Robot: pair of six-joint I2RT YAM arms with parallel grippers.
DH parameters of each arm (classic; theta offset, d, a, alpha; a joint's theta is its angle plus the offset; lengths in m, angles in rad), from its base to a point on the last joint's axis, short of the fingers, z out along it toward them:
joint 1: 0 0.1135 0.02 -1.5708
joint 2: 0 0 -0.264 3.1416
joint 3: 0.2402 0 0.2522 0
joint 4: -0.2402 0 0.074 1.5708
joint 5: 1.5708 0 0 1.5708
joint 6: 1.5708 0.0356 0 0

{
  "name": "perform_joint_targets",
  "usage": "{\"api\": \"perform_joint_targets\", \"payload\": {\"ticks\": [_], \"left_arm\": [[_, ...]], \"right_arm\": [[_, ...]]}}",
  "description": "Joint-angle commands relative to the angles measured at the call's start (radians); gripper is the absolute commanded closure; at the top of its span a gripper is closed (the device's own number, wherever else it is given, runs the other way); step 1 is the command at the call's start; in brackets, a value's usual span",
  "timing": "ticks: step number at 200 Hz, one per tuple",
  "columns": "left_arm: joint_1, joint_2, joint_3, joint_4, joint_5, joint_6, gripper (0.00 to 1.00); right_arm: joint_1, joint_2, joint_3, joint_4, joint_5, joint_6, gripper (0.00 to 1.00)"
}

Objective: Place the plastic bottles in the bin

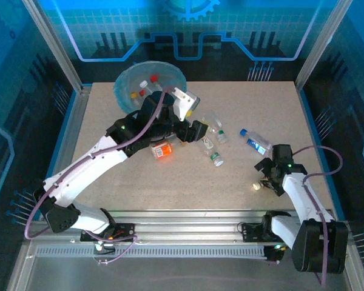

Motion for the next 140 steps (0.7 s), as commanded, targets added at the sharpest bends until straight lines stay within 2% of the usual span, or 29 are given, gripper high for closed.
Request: {"api": "perform_joint_targets", "payload": {"ticks": [1,40,72,102,117,131,140], "left_arm": [[-0.007,-0.008,-0.005,0.015,0.007,-0.004,0.22],[-0.007,-0.015,-0.032,0.042,-0.020,-0.005,0.22],[-0.005,-0.029,-0.033,0.044,-0.030,0.001,0.22],[-0.005,-0.055,-0.054,0.058,-0.086,0.012,0.22],[-0.005,-0.067,-0.069,0.069,-0.104,0.012,0.22],[-0.006,-0.078,-0.080,0.073,-0.110,0.012,0.22],[-0.005,-0.085,-0.087,0.074,-0.117,0.011,0.22]], "right_arm": [[-0.005,0.017,-0.010,0.059,-0.013,0.018,0.06],[-0.006,0.081,-0.014,0.102,-0.034,0.001,0.14],[-0.007,0.085,-0.022,0.120,-0.037,0.008,0.23],[-0.011,0.070,-0.039,0.120,-0.033,0.024,0.34],[-0.015,0.066,-0.048,0.120,-0.035,0.031,0.33],[-0.017,0.069,-0.048,0.120,-0.043,0.028,0.24],[-0.019,0.076,-0.046,0.121,-0.052,0.025,0.23]]}}
